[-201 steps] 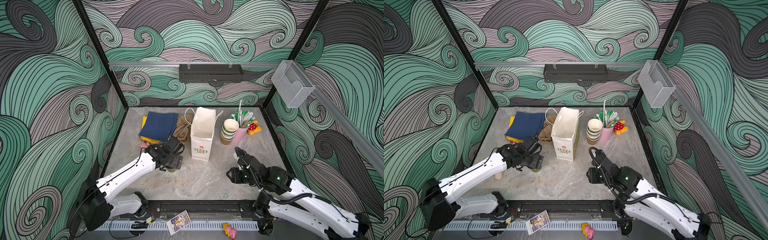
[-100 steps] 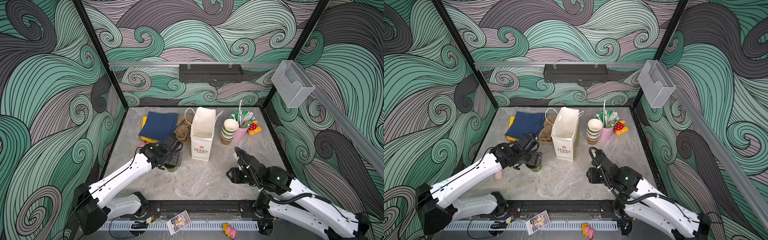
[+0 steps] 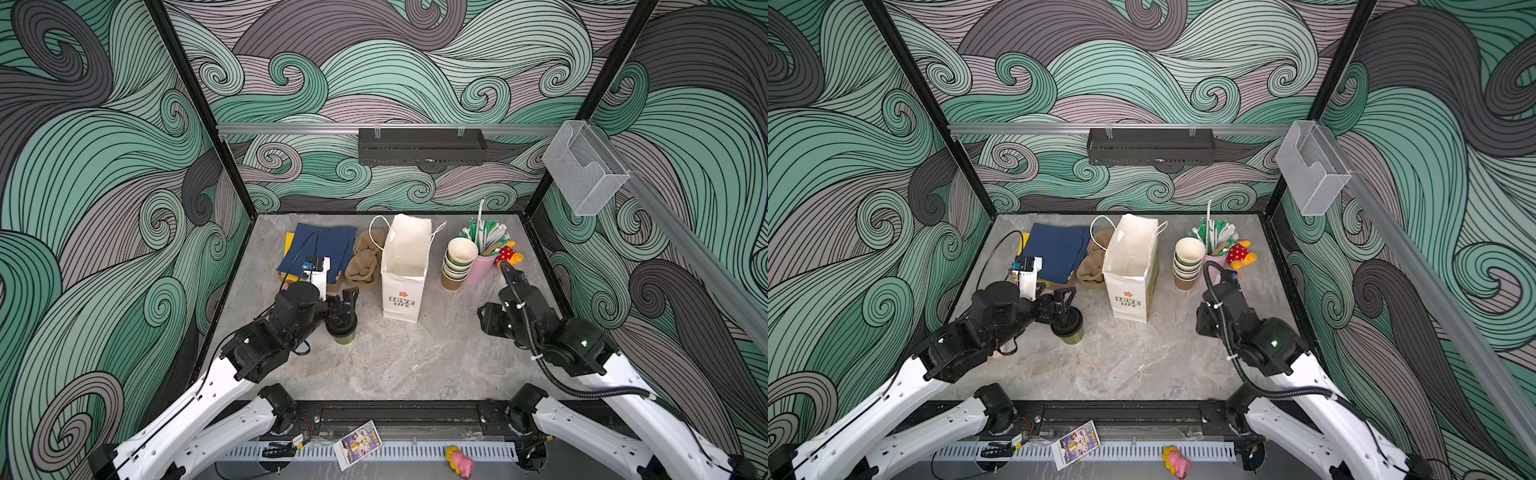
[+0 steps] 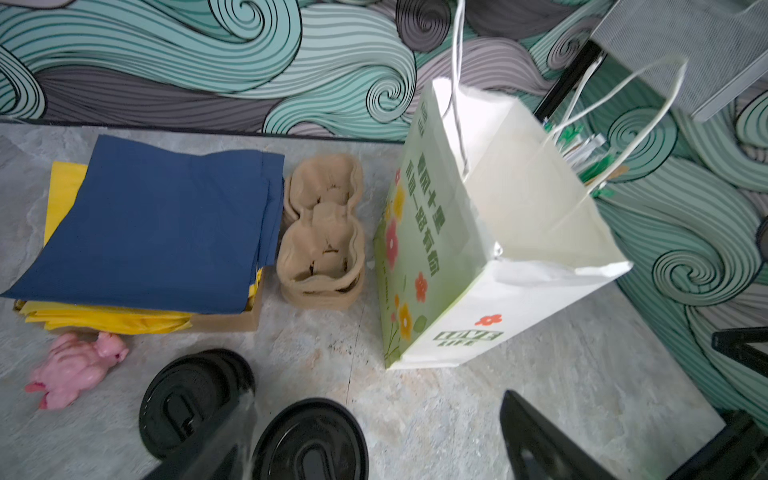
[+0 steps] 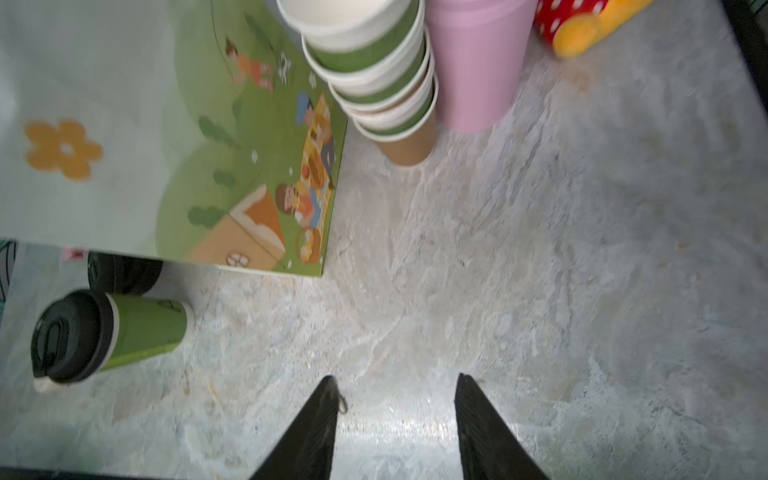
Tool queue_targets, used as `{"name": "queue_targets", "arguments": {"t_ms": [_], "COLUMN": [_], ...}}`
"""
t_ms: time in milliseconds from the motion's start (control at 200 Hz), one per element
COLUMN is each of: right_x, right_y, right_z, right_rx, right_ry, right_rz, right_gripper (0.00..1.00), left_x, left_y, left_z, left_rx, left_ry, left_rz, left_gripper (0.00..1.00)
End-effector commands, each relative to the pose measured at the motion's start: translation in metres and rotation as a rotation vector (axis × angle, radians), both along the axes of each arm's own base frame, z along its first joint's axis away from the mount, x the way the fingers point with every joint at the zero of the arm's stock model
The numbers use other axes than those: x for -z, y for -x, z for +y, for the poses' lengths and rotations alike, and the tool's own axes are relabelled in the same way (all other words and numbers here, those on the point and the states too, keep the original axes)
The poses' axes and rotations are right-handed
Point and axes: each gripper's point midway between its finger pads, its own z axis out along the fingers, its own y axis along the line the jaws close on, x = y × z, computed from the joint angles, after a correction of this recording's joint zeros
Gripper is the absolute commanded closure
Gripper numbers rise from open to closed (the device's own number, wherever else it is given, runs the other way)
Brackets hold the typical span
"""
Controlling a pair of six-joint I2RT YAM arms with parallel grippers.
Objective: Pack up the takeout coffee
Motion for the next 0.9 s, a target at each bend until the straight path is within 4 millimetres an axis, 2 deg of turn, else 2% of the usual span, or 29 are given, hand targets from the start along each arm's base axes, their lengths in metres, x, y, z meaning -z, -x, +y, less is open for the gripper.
{"name": "queue_targets", "arguments": {"t_ms": [0, 160, 275, 395, 515, 650, 891], "right_x": [-0.034, -0.05, -0.043, -0.03, -0.013, -0.005, 0.014], "right_y": [-0.04, -0.092, -0.13, -0.158, -0.175, -0.189, -0.197], "right_z": [-0.01, -0.01, -0.011, -0.011, -0.016, -0.016, -0.02], "right_rx": [0.035, 0.079, 0.111, 0.136, 0.175, 0.187, 0.207], "right_ry": [0.07, 0.062, 0.035, 0.032, 0.056, 0.075, 0.132], "right_rz": [-0.101, -0.118, -0.103, -0.065, -0.027, -0.006, 0.05], "right_gripper": [0.52, 0.52, 0.52, 0.52, 0.52, 0.54, 0.65], "left_x": [-0.028, -0.012, -0.007, -0.007, -0.01, -0.013, -0.014], "left_y": [-0.015, -0.014, -0.013, -0.013, -0.014, -0.016, -0.013], "left_z": [0.005, 0.006, 0.008, 0.006, 0.0, -0.003, 0.001], "left_rx": [-0.087, -0.1, -0.101, -0.094, -0.076, -0.066, -0.067], "left_ry": [0.113, 0.107, 0.109, 0.128, 0.154, 0.15, 0.134], "left_rz": [-0.106, -0.066, -0.067, -0.079, -0.086, -0.09, -0.092], "left_gripper": [0.07, 0.07, 0.07, 0.07, 0.07, 0.07, 0.07]}}
